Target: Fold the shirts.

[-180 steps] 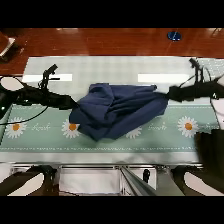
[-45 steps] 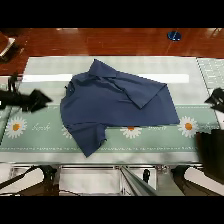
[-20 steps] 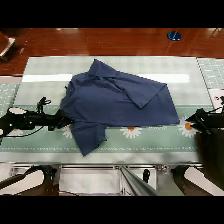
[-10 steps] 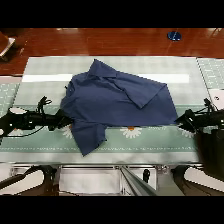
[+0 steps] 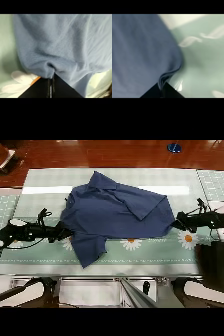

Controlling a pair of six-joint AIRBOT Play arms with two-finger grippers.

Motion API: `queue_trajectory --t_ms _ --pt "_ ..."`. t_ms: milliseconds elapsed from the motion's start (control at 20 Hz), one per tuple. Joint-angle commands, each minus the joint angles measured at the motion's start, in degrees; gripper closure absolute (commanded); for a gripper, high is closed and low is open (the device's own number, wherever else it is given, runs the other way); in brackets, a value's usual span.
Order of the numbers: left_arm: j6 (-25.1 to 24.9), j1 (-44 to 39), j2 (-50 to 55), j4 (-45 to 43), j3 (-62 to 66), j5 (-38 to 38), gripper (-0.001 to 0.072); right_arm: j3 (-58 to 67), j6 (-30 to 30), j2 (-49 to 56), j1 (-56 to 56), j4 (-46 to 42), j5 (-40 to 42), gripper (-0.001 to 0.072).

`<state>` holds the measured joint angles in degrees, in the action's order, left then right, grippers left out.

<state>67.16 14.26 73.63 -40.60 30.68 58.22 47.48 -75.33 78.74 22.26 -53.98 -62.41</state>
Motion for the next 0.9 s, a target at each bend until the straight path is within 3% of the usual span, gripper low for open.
queue_trajectory --t_ms 0,100,200,400,550,850 --pt "-0.57 0.07 -2.36 4.42 6.08 3.17 0.069 9.57 0.57 -0.44 -4.72 1.03 -6.29 0.0692" --pt "-2.08 0.07 -7.67 9.29 15.47 3.63 0.069 20.79 -1.36 -2.38 -6.78 0.94 -9.14 0.0692" --pt "-3.19 0.07 -14.64 13.33 26.27 -0.76 0.069 35.06 -4.33 -5.22 -8.57 0.87 -9.64 0.0692" --pt "-3.02 0.98 -25.38 12.9 44.7 -9.01 0.069 59.69 -10.16 -12.17 -11.02 -5.22 -8.96 0.0692" --pt "1.44 3.34 -31.34 5.38 53.9 -8.61 0.069 66.31 -11.32 -21.38 -10.95 -12.96 -12.87 0.0693" --pt "2.6 6.93 -46.29 -15.3 59.78 -7.43 0.0691 66.29 -13.81 -39.21 -10.95 -22.27 -19.12 0.0693"
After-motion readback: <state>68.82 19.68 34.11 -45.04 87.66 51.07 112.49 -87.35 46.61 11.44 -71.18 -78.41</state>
